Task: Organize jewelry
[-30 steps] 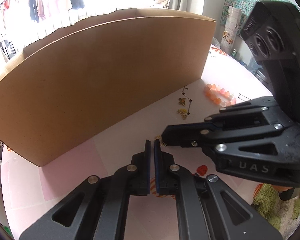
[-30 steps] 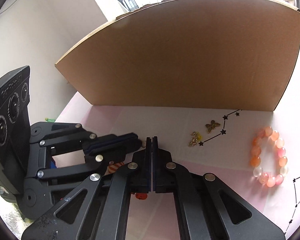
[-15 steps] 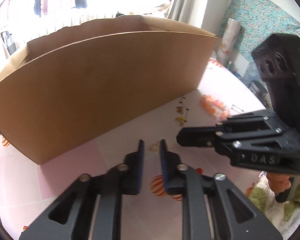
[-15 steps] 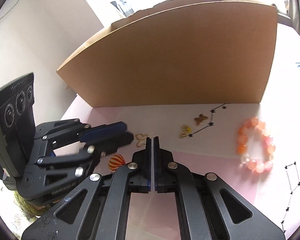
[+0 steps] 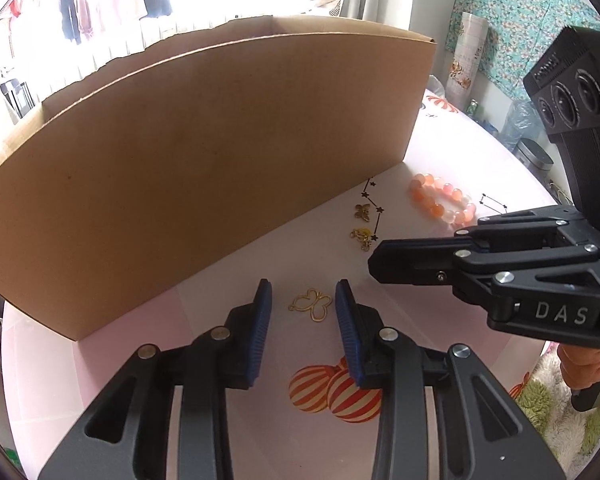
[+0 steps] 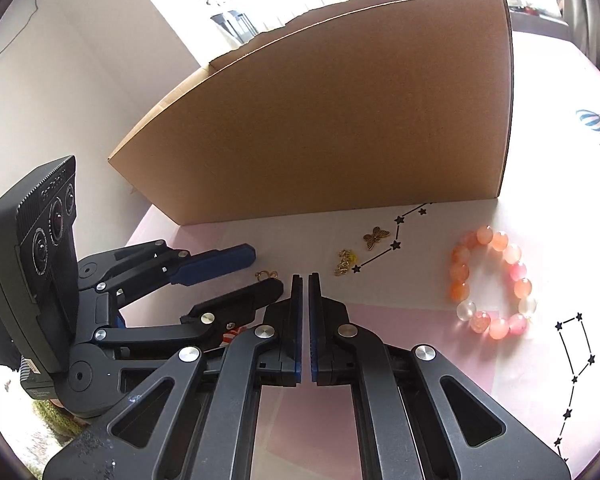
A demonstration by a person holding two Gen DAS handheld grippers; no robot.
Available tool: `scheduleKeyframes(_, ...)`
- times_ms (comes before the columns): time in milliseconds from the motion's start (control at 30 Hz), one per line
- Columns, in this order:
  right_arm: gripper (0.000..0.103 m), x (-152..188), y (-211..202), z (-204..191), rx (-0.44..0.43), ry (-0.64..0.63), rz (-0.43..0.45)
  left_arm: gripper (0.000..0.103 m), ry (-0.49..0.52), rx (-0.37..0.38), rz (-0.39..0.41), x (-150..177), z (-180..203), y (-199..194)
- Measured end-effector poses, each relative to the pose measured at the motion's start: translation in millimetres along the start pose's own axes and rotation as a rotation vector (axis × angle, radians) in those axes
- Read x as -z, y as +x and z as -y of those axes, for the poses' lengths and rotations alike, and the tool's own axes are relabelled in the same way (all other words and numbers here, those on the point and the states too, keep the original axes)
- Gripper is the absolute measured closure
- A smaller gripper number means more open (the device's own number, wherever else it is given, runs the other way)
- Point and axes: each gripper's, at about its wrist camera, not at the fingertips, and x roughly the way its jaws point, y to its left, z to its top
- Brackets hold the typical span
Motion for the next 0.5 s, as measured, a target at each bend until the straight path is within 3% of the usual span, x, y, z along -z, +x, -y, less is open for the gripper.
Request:
scheduleKeyframes(300,0.1,3,-41,26,-0.006,0.014,0.009,0.071,-0.057,-0.058,-0.062,-8,7,5)
scheduleKeyframes(500,0.1,1,-53,33,-0.011,0.021,0.016,0.083,-0.052,-0.066,-0.074,-11,12,6)
